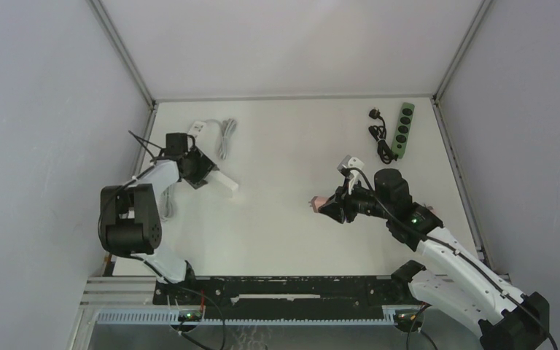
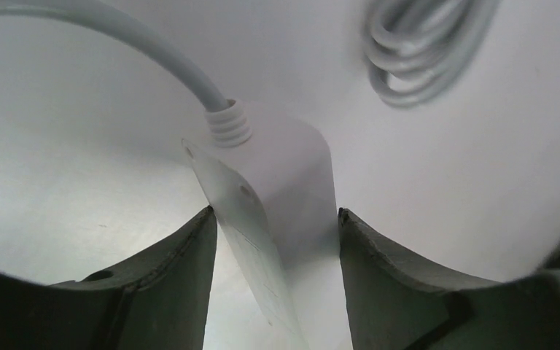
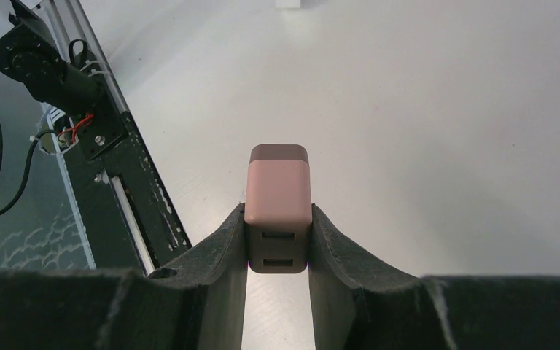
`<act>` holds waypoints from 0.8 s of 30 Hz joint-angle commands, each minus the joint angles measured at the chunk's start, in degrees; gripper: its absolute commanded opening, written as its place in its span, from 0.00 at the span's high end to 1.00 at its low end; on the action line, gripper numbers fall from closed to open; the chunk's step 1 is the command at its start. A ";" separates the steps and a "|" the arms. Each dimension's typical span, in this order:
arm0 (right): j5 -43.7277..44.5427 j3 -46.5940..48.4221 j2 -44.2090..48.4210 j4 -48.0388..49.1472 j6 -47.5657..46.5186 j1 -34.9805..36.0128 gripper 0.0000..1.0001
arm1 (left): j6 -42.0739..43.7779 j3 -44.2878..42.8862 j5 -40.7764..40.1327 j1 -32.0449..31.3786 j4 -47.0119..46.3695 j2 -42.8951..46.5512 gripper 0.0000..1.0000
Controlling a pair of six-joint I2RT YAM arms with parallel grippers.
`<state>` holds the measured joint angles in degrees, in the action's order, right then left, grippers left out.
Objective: Insert the plug
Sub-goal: Move the socket to the center of the board.
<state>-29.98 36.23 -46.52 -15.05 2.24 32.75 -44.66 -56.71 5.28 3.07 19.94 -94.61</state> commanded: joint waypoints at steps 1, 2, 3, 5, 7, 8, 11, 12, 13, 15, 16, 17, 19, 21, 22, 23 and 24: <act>1.56 0.13 1.27 1.54 -0.04 0.85 1.00 | -4.79 5.06 9.85 -3.59 -12.19 4.71 0.98; 1.79 0.08 1.42 1.43 -0.04 0.99 1.00 | -5.57 5.94 10.29 -4.51 -13.36 4.84 0.98; 1.99 0.12 1.55 1.28 -0.07 1.07 1.00 | -6.13 6.61 10.37 -5.65 -14.49 4.91 0.98; 2.19 0.15 1.77 1.25 -0.07 1.29 1.00 | -6.68 7.58 10.01 -8.34 -16.26 4.61 0.99; 2.45 0.12 1.88 1.12 -0.08 1.45 1.00 | -7.20 7.84 9.52 -11.48 -17.97 3.90 0.99; 2.50 0.11 1.90 1.13 -0.05 1.52 1.00 | -7.54 7.84 9.57 -12.86 -18.58 3.37 1.00; 2.54 0.10 1.86 1.09 -0.07 1.52 1.00 | -8.84 7.85 9.55 -16.63 -19.99 1.86 1.00; 2.63 0.14 1.79 1.06 -0.05 1.59 1.00 | -9.13 7.96 9.38 -17.82 -20.17 1.39 1.00; 2.78 0.13 1.84 1.01 -0.04 1.61 1.00 | -9.32 7.94 9.32 -18.60 -20.20 1.05 1.00; 2.75 0.09 1.82 1.07 -0.04 1.66 1.00 | -9.39 8.09 9.27 -19.85 -20.02 0.39 0.99; 2.80 0.11 1.76 1.05 -0.04 1.62 1.00 | -9.39 8.14 9.05 -20.20 -19.35 0.13 0.98; 2.82 0.12 1.71 1.05 -0.04 1.61 1.00 | -9.16 8.04 8.62 -20.43 -18.11 -0.14 0.96; 2.99 0.08 1.64 1.03 -0.05 1.63 1.00 | -7.90 7.38 7.13 -20.89 -14.83 -0.76 0.93; 3.07 0.07 1.46 1.07 -0.13 1.66 1.00 | -6.72 6.80 5.36 -20.94 -11.94 -1.03 0.90; 3.16 0.15 1.40 1.14 -0.13 1.62 1.00 | -6.11 6.44 4.70 -20.95 -10.80 -0.97 0.89; 3.15 0.08 1.21 1.09 -0.13 1.61 1.00 | -5.52 5.95 3.92 -20.98 -9.73 -0.95 0.87; 3.11 0.07 1.10 1.11 -0.13 1.62 1.00 | -4.91 5.42 3.31 -21.00 -8.76 -0.94 0.86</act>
<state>-27.27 36.23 -45.65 -15.25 2.24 33.91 -53.56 -49.41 13.74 -17.72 4.45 -94.61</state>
